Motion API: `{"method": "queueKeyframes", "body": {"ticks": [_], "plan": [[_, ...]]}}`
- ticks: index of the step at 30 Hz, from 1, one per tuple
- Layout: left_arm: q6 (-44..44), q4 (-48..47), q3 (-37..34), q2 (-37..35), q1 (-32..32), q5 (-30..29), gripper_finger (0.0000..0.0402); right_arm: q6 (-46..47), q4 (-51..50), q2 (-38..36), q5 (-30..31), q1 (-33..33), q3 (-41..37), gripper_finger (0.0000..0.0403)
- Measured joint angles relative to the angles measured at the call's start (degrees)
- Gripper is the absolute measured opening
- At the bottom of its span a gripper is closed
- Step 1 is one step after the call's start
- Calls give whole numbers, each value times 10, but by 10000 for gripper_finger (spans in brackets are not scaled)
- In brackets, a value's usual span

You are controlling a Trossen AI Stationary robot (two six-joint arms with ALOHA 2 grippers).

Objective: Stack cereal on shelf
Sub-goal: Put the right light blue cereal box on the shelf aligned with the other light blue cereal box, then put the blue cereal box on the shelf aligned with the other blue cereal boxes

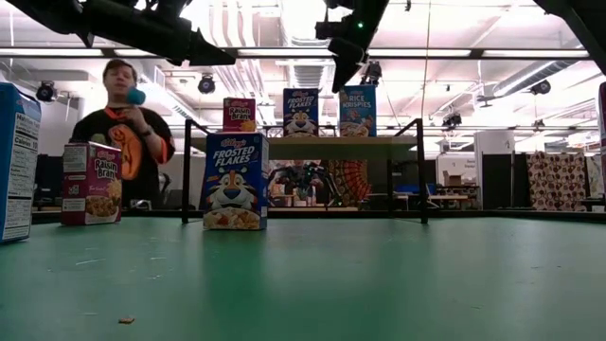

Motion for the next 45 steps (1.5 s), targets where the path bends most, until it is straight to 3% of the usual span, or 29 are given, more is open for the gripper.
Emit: {"method": "queueKeyframes", "body": {"ticks": [26,39,45], "plan": [[0,0,0,0,0,0,0,-8,10,-11,2,15,27,12],[-19,-31,0,0,0,0,0,-7,9,-39,-5,87,19,12],[-67,-50,0,0,0,6,0,-4,53,-66,-45,127,-27,12]]}}
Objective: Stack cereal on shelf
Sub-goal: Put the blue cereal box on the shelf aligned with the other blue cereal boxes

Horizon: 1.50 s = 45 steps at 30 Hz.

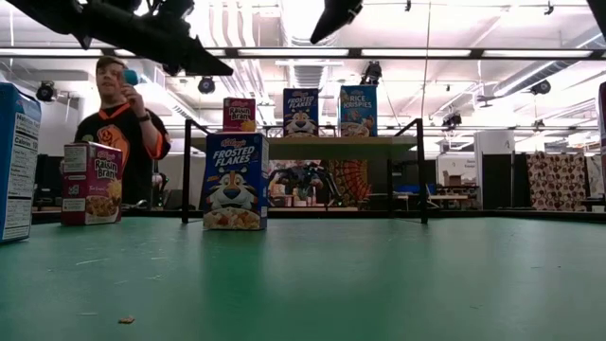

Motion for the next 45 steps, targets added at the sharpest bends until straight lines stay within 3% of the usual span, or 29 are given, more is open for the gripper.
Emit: {"method": "queueKeyframes", "body": {"ticks": [9,17,30,39,45], "plan": [[-59,-10,0,0,-4,132,0,-21,158,-73,-3,54,-189,12],[-77,-8,0,0,-39,134,0,-25,365,-164,-4,80,-404,12],[-114,8,0,18,-102,134,0,-26,657,-296,-49,88,-669,12],[-149,17,0,59,-108,134,0,-26,798,-367,-64,88,-803,12],[-162,41,0,88,-109,134,0,-46,855,-409,-78,88,-852,12]]}}
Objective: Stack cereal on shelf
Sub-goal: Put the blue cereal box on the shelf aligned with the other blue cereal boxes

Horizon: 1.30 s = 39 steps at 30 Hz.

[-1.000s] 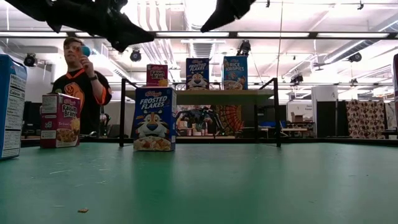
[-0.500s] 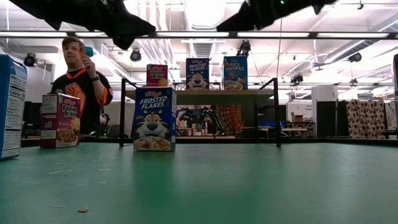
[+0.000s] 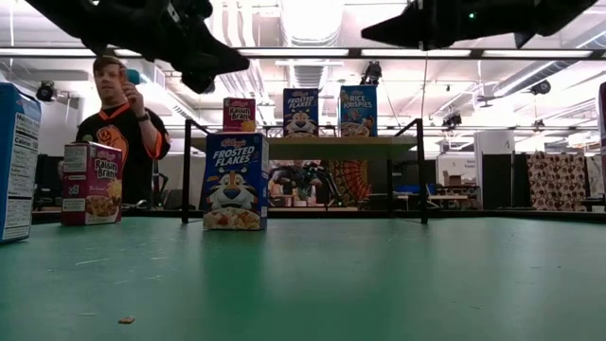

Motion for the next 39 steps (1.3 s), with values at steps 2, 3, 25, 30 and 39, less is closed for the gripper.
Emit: {"method": "queueKeyframes", "body": {"ticks": [2,3,25,30,39], "plan": [[-2,6,0,8,-1,0,0,-1,0,-15,0,0,-10,12],[-3,8,0,10,-1,0,0,-2,-1,-22,-1,0,-14,12],[-1,-137,119,49,-56,-1,0,-33,60,-108,-60,0,-87,12],[1,-256,174,83,-72,-4,0,-33,60,-108,-60,0,-87,12],[-27,-329,202,137,-82,-6,0,-32,60,-108,-60,0,-87,12]]}}
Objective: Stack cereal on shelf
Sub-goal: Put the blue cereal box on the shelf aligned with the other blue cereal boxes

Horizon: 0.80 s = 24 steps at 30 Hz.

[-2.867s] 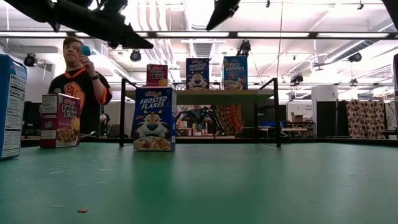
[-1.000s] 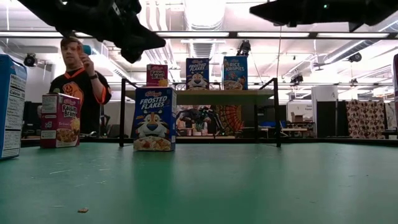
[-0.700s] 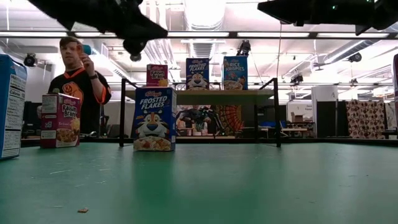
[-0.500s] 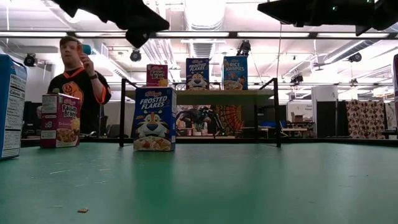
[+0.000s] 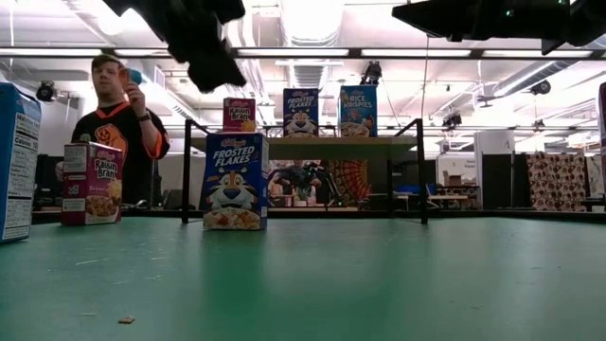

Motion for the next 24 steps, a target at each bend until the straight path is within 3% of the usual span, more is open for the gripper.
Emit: {"method": "queueKeyframes", "body": {"ticks": [16,24], "plan": [[-16,22,3,50,-43,-1,0,2,-1,0,1,0,0,12],[-15,-24,25,64,-56,-45,5,4,-1,0,5,0,0,12]]}}
